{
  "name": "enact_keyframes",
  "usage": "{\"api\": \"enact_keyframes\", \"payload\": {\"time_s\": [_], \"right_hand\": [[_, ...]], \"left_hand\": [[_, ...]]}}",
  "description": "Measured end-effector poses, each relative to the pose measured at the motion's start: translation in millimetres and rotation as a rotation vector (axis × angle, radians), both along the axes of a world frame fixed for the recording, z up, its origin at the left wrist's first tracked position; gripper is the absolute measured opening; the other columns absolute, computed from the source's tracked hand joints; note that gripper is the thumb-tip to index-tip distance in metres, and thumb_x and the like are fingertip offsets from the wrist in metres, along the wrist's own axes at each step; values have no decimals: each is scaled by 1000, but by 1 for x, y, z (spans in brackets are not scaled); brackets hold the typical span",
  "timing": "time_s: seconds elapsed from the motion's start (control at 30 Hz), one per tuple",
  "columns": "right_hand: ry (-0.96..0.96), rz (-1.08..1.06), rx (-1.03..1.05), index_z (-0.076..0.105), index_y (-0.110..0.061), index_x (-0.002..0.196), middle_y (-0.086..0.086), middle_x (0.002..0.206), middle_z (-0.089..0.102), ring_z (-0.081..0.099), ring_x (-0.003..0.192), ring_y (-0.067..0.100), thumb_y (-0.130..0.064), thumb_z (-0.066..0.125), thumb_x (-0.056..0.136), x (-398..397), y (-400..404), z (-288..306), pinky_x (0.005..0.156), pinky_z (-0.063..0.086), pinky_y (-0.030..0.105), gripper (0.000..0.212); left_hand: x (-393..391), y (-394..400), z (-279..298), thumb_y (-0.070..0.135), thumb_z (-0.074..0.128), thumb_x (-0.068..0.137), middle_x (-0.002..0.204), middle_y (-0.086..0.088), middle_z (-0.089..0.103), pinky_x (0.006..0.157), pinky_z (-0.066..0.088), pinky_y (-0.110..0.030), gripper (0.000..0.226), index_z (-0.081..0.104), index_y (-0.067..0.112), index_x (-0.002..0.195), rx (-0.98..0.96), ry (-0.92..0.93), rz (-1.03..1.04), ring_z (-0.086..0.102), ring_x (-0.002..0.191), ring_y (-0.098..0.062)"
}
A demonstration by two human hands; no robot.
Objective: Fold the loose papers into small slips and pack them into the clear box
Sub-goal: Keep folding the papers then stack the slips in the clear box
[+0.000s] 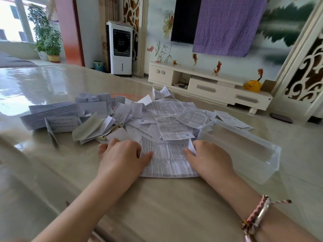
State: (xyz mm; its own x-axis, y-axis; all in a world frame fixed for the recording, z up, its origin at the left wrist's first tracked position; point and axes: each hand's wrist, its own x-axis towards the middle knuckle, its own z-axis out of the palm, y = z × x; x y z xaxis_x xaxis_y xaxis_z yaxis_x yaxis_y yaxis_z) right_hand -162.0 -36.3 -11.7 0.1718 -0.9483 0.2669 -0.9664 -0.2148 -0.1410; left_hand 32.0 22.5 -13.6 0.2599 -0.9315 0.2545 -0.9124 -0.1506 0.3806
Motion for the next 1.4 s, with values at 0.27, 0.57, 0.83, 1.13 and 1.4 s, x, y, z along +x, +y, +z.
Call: {"api": "enact_keyframes", "payload": {"time_s": [0.27,0.57,0.83,1.13,1.4], "right_hand": [[86,10,-32,40,-18,81,2,90,64,61,84,25,-42,35,100,3,3,2,60,33,30,31],[200,-2,-147,23,-10,139,-5,68,44,44,59,19,-47,32,99,0,4,3,43,22,28,55],[-178,113,-48,45,-19,72,-5,65,55,50,59,8,-30,57,85,-6,8,4,51,35,24,21],[-366,197,146,42,-17,61,-4,59,49,44,57,13,-19,62,74,4,7,3,57,40,28,24],[-314,366,121,55,-23,82,-7,71,55,50,79,7,-29,62,80,7,20,7,71,40,26,9]], "left_hand": [[-10,7,1,62,35,93,88,6,60,91,15,-38,49,42,20,68,-8,-212,46,38,111,-20],[-6,-5,-17,21,72,77,106,8,58,83,35,-35,28,61,28,102,-299,-181,-304,50,98,-22],[4,-4,-11,78,31,76,109,22,62,92,36,-24,61,65,41,111,-132,-184,-466,54,106,-4],[5,-1,-8,95,19,62,121,23,58,98,30,-23,90,59,42,122,-122,-229,-492,50,112,-4],[3,-2,-8,82,24,82,89,16,71,79,46,-29,67,70,35,92,-230,-326,-515,66,82,-8]]}}
